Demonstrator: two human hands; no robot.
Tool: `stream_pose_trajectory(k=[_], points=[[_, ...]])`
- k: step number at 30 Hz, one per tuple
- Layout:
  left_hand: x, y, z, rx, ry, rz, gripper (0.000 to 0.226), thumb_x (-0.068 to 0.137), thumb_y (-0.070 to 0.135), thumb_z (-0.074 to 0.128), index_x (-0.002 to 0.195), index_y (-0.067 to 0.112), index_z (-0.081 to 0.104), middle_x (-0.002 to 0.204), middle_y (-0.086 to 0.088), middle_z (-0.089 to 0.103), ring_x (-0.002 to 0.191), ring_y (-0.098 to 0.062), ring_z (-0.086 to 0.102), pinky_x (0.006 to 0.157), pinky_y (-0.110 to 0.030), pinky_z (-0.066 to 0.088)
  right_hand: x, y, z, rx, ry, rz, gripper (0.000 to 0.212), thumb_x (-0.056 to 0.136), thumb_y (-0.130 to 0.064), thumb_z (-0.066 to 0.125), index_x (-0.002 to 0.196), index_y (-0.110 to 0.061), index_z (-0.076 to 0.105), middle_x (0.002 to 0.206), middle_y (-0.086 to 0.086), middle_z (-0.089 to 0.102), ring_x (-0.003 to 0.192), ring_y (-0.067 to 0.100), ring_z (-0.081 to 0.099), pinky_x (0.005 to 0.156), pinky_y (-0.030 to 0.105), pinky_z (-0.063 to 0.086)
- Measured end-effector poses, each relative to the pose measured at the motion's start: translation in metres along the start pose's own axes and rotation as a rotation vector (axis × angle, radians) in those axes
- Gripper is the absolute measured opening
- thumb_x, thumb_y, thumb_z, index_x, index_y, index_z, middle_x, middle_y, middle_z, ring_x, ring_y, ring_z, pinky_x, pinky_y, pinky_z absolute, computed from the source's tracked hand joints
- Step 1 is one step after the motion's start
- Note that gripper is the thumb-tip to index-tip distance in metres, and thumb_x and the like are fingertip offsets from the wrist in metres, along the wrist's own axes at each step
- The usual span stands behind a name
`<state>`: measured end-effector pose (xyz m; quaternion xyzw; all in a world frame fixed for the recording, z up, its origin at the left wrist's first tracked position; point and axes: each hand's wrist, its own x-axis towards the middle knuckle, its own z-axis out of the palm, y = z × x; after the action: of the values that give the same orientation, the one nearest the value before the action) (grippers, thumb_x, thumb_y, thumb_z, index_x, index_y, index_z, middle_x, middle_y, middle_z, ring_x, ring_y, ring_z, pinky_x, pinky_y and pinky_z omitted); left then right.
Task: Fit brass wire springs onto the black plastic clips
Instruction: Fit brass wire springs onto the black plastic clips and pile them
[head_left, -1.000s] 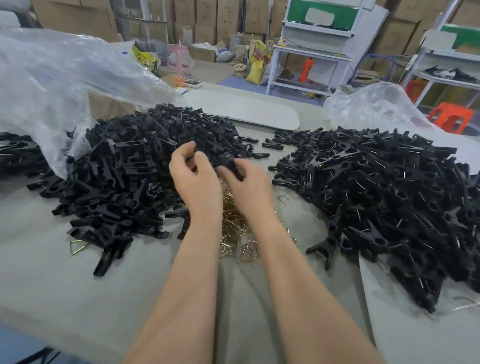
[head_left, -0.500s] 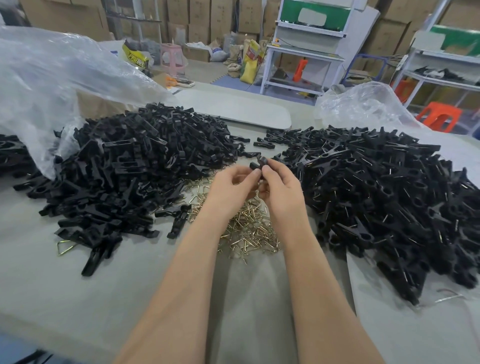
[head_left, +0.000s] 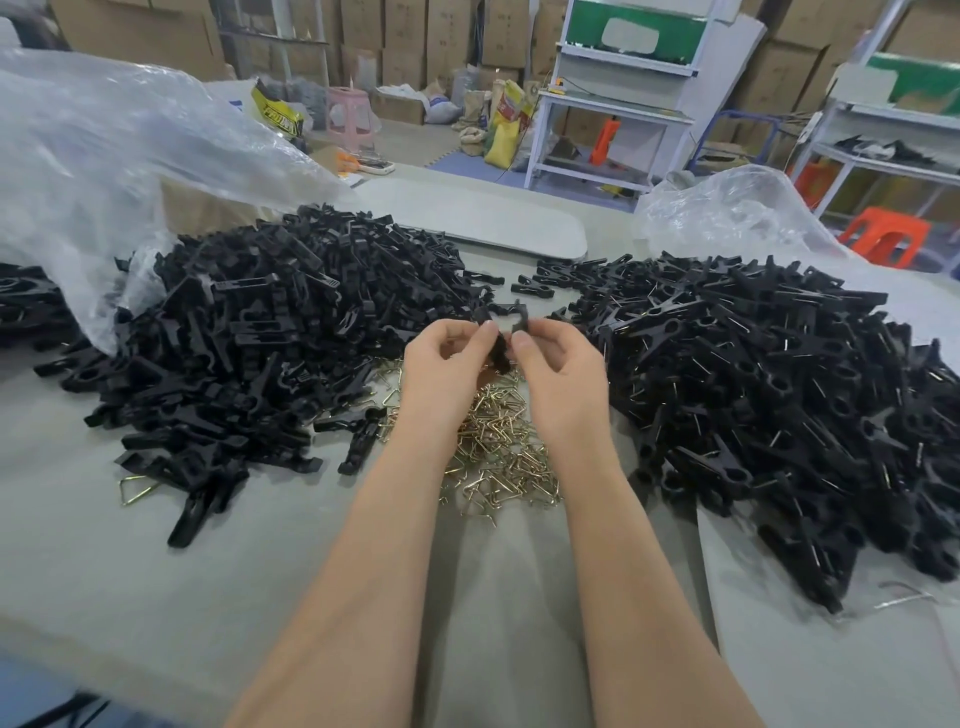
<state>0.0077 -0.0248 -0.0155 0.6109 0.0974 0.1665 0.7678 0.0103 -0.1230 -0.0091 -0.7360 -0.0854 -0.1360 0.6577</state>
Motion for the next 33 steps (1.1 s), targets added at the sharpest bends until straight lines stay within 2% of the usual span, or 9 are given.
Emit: stream_pose_trajectory(k=[3, 7, 12, 16, 19, 21, 26, 29, 33], points=[[0.000, -0.001, -0.001, 0.046, -0.025, 0.053, 0.007, 0.091, 0.016, 0.062, 0.088, 0.011, 0.066, 0.081, -0.002, 0.068, 0.068, -0.003, 0.065, 0.069, -0.020, 0.056, -0.001, 0.000, 0.003, -0.075, -0.013, -0.029, 0.016, 0.092, -0.009, 0.059, 0.099, -0.024, 0.059, 0.089, -0.017, 0.063, 0.088, -0.003, 0.062, 0.084, 0.014, 0.049], [0.001, -0.001, 0.002, 0.177, -0.113, 0.111, 0.013, 0.092, 0.008, 0.058, 0.102, 0.012, 0.066, 0.087, 0.004, 0.067, 0.077, -0.002, 0.063, 0.074, -0.015, 0.053, 0.001, 0.002, -0.002, -0.031, 0.071, 0.047, 0.016, 0.092, -0.013, 0.059, 0.106, -0.019, 0.065, 0.101, -0.002, 0.069, 0.098, 0.013, 0.065, 0.094, 0.034, 0.051], [0.000, -0.001, 0.001, 0.229, -0.102, 0.117, 0.014, 0.091, 0.012, 0.061, 0.103, 0.019, 0.063, 0.088, 0.009, 0.066, 0.081, 0.002, 0.060, 0.072, -0.011, 0.046, 0.003, 0.002, -0.004, -0.020, 0.053, 0.110, 0.025, 0.092, -0.007, 0.058, 0.116, -0.006, 0.066, 0.102, 0.002, 0.069, 0.102, 0.018, 0.065, 0.097, 0.040, 0.050], [0.000, -0.001, 0.001, 0.223, -0.105, 0.093, 0.012, 0.091, 0.016, 0.061, 0.098, 0.026, 0.063, 0.087, 0.011, 0.064, 0.078, 0.000, 0.058, 0.069, -0.013, 0.045, 0.004, 0.001, -0.006, -0.007, 0.042, 0.111, 0.021, 0.091, -0.003, 0.058, 0.105, -0.018, 0.064, 0.097, -0.005, 0.066, 0.101, 0.017, 0.064, 0.096, 0.039, 0.050], [0.000, -0.001, 0.001, 0.197, -0.095, 0.074, 0.012, 0.091, 0.015, 0.061, 0.097, 0.025, 0.062, 0.089, 0.007, 0.064, 0.083, -0.009, 0.060, 0.085, -0.031, 0.052, 0.003, 0.001, -0.007, -0.021, 0.034, 0.092, 0.019, 0.090, -0.004, 0.060, 0.096, -0.021, 0.063, 0.094, -0.004, 0.067, 0.097, 0.015, 0.065, 0.094, 0.038, 0.051], [0.000, 0.000, 0.001, 0.192, -0.094, 0.075, 0.012, 0.091, 0.015, 0.061, 0.098, 0.025, 0.062, 0.090, 0.006, 0.064, 0.085, -0.010, 0.061, 0.090, -0.037, 0.052, 0.003, 0.002, -0.007, -0.008, 0.030, 0.100, 0.019, 0.089, -0.004, 0.060, 0.098, -0.020, 0.064, 0.096, 0.000, 0.068, 0.097, 0.016, 0.065, 0.094, 0.038, 0.052], [0.001, -0.002, 0.001, 0.183, -0.090, 0.083, 0.012, 0.091, 0.014, 0.061, 0.102, 0.020, 0.062, 0.088, 0.005, 0.063, 0.085, -0.012, 0.060, 0.088, -0.032, 0.052, 0.005, 0.003, -0.008, -0.010, 0.018, 0.093, 0.019, 0.089, -0.004, 0.061, 0.097, -0.020, 0.067, 0.091, -0.003, 0.069, 0.091, 0.011, 0.065, 0.093, 0.035, 0.053], [0.001, -0.001, 0.000, 0.128, -0.090, 0.068, 0.012, 0.091, 0.011, 0.061, 0.091, 0.023, 0.063, 0.084, 0.003, 0.063, 0.084, -0.013, 0.063, 0.089, -0.034, 0.053, 0.004, 0.003, -0.006, -0.005, 0.004, 0.071, 0.026, 0.089, -0.004, 0.061, 0.086, -0.030, 0.064, 0.086, -0.007, 0.068, 0.088, 0.010, 0.065, 0.090, 0.033, 0.054], [0.001, -0.001, -0.001, 0.024, -0.096, 0.032, 0.014, 0.090, 0.009, 0.062, 0.087, 0.022, 0.062, 0.080, 0.003, 0.064, 0.079, -0.011, 0.065, 0.083, -0.029, 0.055, 0.004, 0.003, -0.005, 0.018, 0.007, 0.073, 0.026, 0.089, -0.005, 0.062, 0.085, -0.031, 0.063, 0.087, -0.005, 0.068, 0.092, 0.015, 0.066, 0.088, 0.032, 0.054]])
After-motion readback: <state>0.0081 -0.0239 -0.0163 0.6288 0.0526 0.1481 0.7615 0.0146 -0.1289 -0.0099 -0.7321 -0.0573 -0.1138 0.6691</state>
